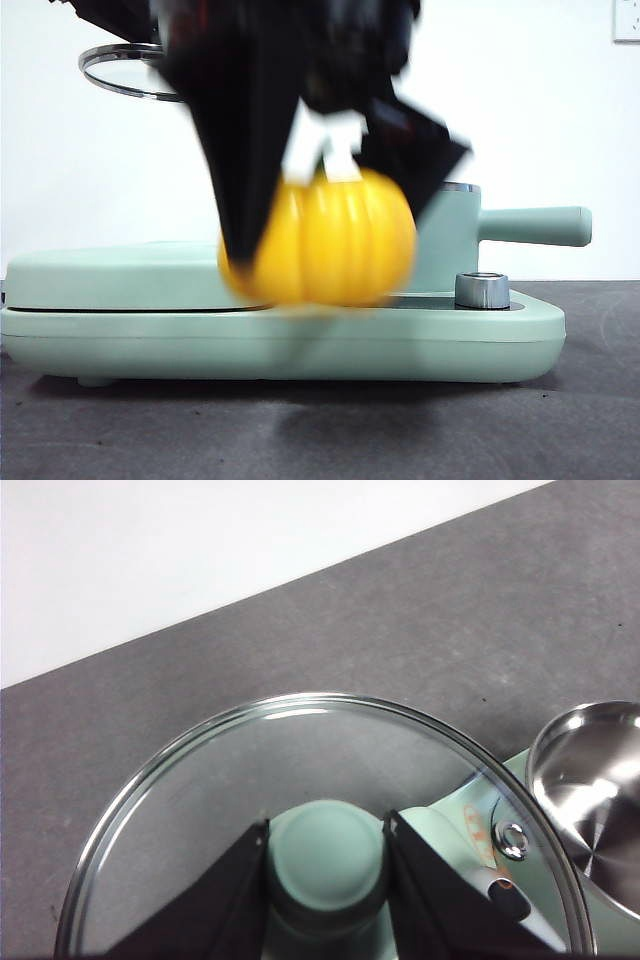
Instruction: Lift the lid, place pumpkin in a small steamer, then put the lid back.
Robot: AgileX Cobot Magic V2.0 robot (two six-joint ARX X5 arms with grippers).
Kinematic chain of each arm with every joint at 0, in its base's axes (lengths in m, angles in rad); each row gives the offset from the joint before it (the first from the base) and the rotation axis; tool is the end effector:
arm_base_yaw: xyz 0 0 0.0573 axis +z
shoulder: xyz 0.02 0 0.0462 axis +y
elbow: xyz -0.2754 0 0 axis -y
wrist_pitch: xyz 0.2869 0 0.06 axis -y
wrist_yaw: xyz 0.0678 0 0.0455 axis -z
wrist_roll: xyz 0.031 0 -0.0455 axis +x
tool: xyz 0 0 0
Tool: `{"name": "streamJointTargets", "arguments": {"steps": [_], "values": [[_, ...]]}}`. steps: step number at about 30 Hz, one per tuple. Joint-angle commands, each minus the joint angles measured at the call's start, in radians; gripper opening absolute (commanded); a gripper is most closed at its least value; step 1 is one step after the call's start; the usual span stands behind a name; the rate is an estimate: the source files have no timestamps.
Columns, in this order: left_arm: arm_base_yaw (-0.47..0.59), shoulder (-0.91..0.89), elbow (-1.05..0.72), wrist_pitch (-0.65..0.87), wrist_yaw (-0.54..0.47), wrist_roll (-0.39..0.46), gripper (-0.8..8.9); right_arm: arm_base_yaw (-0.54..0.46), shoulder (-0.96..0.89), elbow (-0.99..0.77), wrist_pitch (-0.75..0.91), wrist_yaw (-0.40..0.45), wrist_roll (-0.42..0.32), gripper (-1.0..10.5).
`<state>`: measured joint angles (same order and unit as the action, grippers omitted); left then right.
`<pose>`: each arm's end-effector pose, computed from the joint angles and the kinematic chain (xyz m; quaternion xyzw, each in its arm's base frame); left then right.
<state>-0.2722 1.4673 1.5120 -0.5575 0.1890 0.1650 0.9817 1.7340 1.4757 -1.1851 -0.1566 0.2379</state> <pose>0.3462 -0.1027 0.4020 0.0881 0.2343 -0.2412 0.9376 0.2015 0.3103 0.2623 -0.1880 0.6490 0.3299 0.6593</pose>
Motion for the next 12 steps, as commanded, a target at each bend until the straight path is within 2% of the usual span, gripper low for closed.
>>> {"name": "streamJointTargets", "arguments": {"steps": [1,5,12], "values": [[0.006,-0.009,0.034,0.027,0.005,0.001,0.22,-0.049,0.019,0.158,-0.072,0.008,-0.056,3.1],[0.010,-0.008,0.034,0.027,0.005,-0.001,0.22,-0.190,0.047,0.356,-0.098,0.009,-0.114,3.1],[0.010,-0.008,0.034,0.026,0.005,-0.016,0.22,-0.354,0.172,0.544,-0.111,0.008,-0.185,3.2]]}}
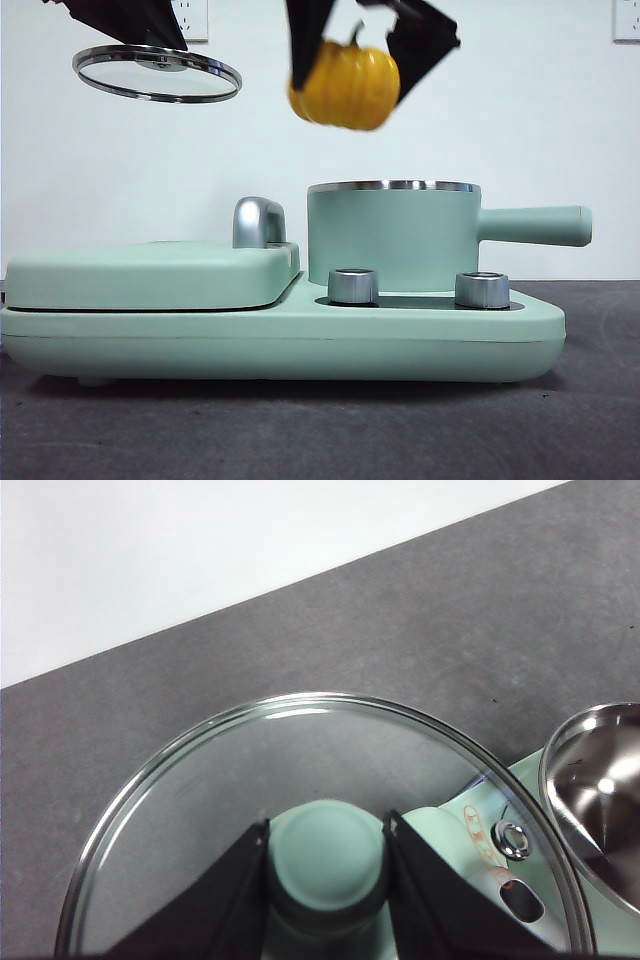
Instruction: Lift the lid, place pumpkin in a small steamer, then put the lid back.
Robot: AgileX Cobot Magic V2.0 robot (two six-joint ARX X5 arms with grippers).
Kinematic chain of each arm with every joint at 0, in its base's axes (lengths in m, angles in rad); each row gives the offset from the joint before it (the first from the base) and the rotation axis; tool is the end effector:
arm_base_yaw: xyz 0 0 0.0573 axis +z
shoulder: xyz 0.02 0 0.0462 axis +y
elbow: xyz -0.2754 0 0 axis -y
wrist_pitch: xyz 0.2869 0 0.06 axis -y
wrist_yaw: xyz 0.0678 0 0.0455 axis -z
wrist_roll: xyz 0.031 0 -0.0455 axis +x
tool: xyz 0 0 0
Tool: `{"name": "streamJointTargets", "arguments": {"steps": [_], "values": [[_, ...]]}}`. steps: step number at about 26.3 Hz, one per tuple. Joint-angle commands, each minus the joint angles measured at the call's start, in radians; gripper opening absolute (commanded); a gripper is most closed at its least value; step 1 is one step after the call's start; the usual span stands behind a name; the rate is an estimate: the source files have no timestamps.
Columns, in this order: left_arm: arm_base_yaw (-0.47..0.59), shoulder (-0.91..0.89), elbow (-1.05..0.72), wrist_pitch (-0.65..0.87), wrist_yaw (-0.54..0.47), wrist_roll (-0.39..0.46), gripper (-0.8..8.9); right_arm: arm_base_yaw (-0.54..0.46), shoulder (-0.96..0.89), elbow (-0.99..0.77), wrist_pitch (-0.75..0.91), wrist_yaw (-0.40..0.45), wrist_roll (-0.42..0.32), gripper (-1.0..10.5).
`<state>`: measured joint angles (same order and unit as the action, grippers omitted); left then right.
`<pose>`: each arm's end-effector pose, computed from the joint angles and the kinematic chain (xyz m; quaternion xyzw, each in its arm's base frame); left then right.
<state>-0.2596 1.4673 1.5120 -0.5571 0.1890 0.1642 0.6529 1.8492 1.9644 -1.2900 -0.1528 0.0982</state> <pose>0.3475 -0.0983 0.4020 0.0863 0.2348 -0.2352 0.9392 0.3242 0.2539 0.3701 -0.0994 0.5523 0.2996 0.7716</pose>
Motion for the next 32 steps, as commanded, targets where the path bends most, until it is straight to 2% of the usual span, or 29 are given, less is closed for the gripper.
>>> {"name": "streamJointTargets", "arguments": {"steps": [1,4,11,14,17,19,28,32], "values": [[-0.002,-0.008,0.034,0.026,0.005,-0.020,0.22,-0.041,0.076,0.071,-0.006,0.005,-0.057,3.2],[-0.002,-0.008,0.034,0.025,0.005,-0.020,0.22,-0.087,0.132,0.105,-0.005,0.005,-0.085,3.2],[-0.002,-0.008,0.034,0.026,0.005,-0.020,0.22,-0.151,0.222,0.114,0.001,0.005,-0.088,3.2],[-0.002,-0.008,0.034,0.027,0.005,-0.020,0.22,-0.151,0.246,0.114,0.004,0.021,-0.100,3.2],[-0.002,-0.008,0.034,0.029,0.005,-0.020,0.22,-0.125,0.268,0.113,0.002,0.110,-0.121,3.2],[-0.002,-0.008,0.034,0.029,0.005,-0.020,0.22,-0.109,0.283,0.113,0.008,0.136,-0.122,3.2],[-0.002,-0.008,0.034,0.026,0.005,-0.023,0.22,-0.098,0.333,0.113,0.006,0.133,-0.112,3.2],[-0.002,-0.008,0.034,0.026,0.005,-0.024,0.22,-0.106,0.334,0.112,0.003,0.127,-0.110,3.7]]}}
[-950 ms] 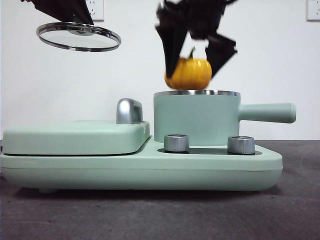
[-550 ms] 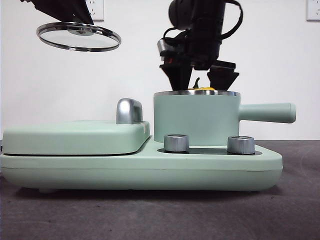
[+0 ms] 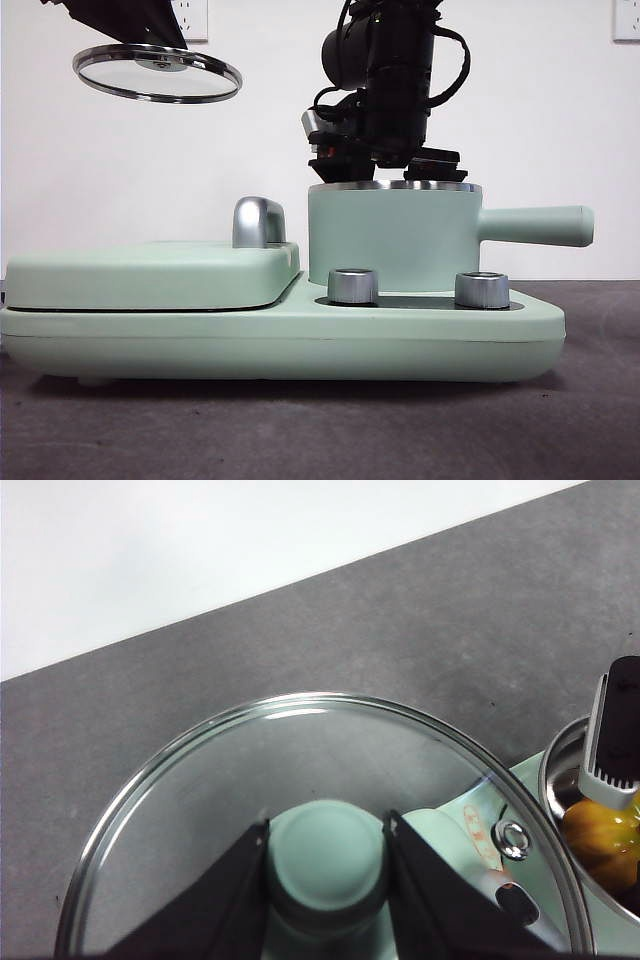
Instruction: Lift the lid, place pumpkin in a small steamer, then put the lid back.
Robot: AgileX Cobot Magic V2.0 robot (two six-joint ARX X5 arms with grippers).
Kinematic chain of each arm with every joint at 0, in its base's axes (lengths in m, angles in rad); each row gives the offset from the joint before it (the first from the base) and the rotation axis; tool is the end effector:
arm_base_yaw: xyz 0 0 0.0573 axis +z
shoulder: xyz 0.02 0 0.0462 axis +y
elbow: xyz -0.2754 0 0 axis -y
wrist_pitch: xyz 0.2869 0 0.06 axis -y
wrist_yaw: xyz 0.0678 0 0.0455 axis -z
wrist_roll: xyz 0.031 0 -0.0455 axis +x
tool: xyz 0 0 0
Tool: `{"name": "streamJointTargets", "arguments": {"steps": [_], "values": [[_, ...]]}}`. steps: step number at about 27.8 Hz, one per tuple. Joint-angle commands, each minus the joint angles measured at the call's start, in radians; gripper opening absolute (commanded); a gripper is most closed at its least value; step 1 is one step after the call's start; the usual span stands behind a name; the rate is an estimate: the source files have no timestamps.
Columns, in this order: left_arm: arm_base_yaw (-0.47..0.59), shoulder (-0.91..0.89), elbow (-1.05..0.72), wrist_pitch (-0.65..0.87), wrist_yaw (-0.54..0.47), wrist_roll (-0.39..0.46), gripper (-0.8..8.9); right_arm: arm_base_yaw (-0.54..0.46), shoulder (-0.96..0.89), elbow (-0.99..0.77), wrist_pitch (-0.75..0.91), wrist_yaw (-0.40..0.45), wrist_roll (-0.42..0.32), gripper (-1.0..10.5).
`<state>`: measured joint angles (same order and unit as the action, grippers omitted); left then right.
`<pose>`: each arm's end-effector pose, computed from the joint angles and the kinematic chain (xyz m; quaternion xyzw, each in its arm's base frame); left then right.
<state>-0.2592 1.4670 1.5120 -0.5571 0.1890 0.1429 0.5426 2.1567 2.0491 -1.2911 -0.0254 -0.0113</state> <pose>0.3475 -0.0982 0.4021 0.0762 0.2371 -0.2325 0.9402 0.4114 0.2490 0.2645 -0.1688 0.6211 0.2179 0.7337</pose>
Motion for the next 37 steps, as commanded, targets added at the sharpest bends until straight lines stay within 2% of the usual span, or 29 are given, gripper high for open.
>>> {"name": "streamJointTargets", "arguments": {"steps": [1,12,15,22,24,29,32,37], "values": [[-0.003,-0.008,0.034,0.026,0.005,-0.006,0.22,0.004,0.026,0.027,0.003,-0.001,0.000,3.8],[-0.003,-0.008,0.034,0.025,0.005,-0.006,0.22,0.002,0.028,0.027,0.005,-0.034,0.004,4.5],[-0.003,-0.008,0.034,0.025,0.005,-0.006,0.22,0.002,0.028,0.027,0.005,-0.034,0.012,5.6],[-0.005,-0.008,0.034,0.022,0.005,-0.021,0.22,-0.017,-0.024,0.098,-0.058,-0.053,0.025,5.6],[-0.005,-0.008,0.034,0.014,0.005,-0.024,0.22,-0.017,-0.078,0.127,-0.124,-0.050,0.025,5.6],[-0.026,-0.008,0.033,-0.005,0.006,-0.027,0.22,-0.023,-0.308,0.104,-0.129,-0.051,0.033,5.6],[-0.067,-0.008,0.033,-0.003,0.006,-0.029,0.22,-0.023,-0.496,-0.013,-0.128,-0.048,0.032,5.6],[-0.154,-0.001,0.033,0.005,0.006,-0.029,0.22,-0.021,-0.805,-0.304,-0.117,-0.051,0.032,5.6]]}}
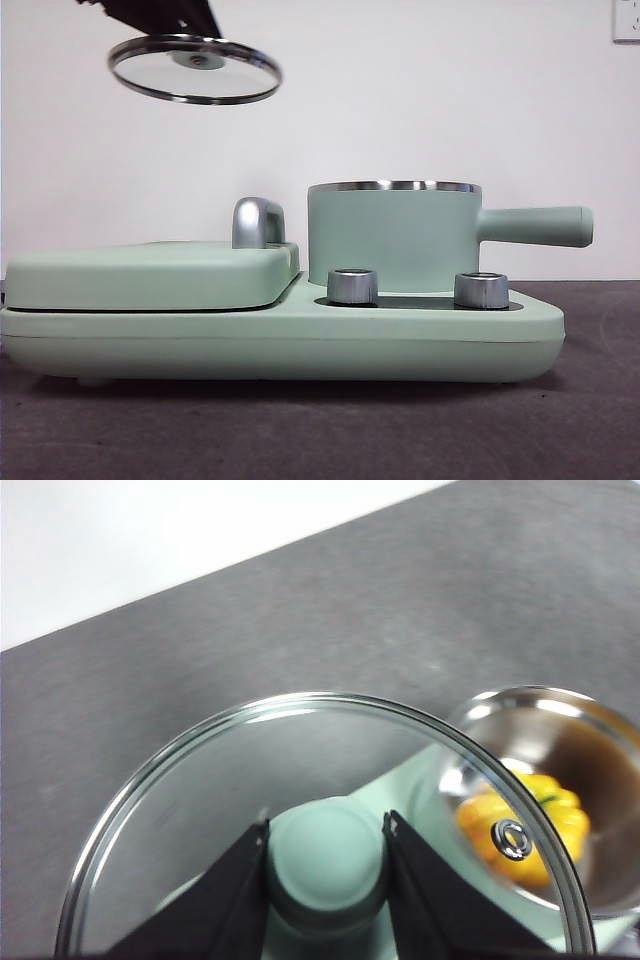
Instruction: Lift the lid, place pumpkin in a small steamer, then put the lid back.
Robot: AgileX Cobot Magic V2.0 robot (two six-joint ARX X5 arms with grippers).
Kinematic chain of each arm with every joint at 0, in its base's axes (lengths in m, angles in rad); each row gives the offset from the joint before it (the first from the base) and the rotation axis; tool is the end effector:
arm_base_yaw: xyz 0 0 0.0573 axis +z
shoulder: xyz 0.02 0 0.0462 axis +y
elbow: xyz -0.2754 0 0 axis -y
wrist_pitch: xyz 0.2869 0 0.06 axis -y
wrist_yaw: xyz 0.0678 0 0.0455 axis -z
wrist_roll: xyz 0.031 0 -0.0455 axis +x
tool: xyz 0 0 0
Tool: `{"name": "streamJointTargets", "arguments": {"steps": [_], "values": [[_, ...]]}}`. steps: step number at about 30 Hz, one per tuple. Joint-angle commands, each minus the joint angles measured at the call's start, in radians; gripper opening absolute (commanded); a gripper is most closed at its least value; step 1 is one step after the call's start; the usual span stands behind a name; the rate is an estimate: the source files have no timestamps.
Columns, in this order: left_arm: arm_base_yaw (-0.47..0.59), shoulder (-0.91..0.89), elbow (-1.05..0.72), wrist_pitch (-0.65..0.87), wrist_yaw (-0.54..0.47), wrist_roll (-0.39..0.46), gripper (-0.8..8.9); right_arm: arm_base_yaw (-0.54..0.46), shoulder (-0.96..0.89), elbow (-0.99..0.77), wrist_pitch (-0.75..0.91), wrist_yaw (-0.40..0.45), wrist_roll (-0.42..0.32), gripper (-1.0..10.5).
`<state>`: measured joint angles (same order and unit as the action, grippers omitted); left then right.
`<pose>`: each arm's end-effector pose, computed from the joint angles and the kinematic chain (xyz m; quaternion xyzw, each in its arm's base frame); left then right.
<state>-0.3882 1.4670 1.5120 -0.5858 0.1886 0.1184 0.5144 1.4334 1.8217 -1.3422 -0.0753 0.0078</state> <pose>0.3306 -0.1415 0.3997 0.0812 0.2491 -0.2893 0.9207 0.2445 0.1409 0.4599 -0.0967 0.4491 0.2564 0.8504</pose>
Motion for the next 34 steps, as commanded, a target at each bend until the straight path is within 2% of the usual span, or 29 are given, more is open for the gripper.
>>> {"name": "streamJointTargets", "arguments": {"steps": [1,5,11,17,23,34], "values": [[-0.042,0.003,0.033,0.036,0.006,-0.004,0.22,0.007,-0.149,-0.145,-0.039,-0.003,0.013,5.6],[-0.112,0.026,0.033,0.048,0.006,0.001,0.22,0.007,-0.401,-0.384,0.105,-0.016,0.033,5.6],[-0.211,0.082,0.033,0.099,0.006,0.027,0.22,0.007,-0.754,-0.674,0.234,-0.030,0.103,5.6],[-0.277,0.159,0.033,0.186,0.006,0.038,0.18,0.007,-1.043,-0.833,0.266,-0.029,0.151,5.4],[-0.308,0.237,0.033,0.284,0.006,0.038,0.18,0.006,-1.172,-0.862,0.264,-0.029,0.169,5.4],[-0.314,0.341,0.033,0.358,0.006,0.039,0.18,0.006,-1.181,-0.862,0.265,-0.030,0.175,5.4]]}}
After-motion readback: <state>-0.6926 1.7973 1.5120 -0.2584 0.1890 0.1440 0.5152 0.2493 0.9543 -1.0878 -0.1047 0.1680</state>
